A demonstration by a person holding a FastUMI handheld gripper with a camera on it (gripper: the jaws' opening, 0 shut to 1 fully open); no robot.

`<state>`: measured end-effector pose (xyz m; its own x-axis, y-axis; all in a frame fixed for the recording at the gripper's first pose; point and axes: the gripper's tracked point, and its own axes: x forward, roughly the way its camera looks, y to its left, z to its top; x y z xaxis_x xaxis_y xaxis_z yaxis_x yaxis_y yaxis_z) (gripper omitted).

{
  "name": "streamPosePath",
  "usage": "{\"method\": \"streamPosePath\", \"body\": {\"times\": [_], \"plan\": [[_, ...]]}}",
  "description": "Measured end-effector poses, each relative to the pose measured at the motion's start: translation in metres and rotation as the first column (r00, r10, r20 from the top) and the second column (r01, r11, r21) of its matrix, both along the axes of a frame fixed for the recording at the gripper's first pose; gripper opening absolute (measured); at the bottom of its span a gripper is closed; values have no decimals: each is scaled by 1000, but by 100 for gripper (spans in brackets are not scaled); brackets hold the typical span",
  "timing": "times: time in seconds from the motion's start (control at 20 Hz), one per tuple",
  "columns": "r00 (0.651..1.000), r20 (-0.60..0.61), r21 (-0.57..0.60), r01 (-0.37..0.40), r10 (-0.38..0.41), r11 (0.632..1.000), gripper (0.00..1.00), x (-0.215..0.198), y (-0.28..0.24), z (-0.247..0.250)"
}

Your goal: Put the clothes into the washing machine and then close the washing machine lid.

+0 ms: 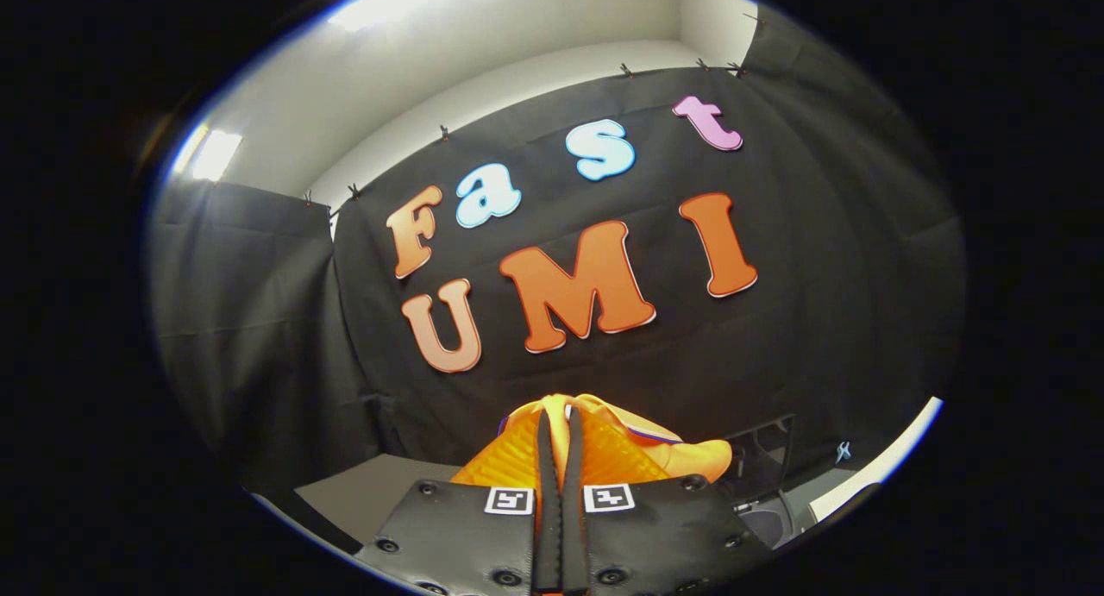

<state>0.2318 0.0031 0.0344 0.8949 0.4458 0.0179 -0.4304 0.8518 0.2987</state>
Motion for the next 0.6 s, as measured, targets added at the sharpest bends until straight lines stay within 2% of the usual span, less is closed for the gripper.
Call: {"method": "streamPosePath", "body": {"times": [0.25,0.4,0.6], "plan": [[994,-97,-70,46,-53,996,8,25,-22,-79],[986,-156,-88,38,-51,995,8,40,-17,-137],[967,-248,-168,15,-57,986,8,58,-11,-218]]}}
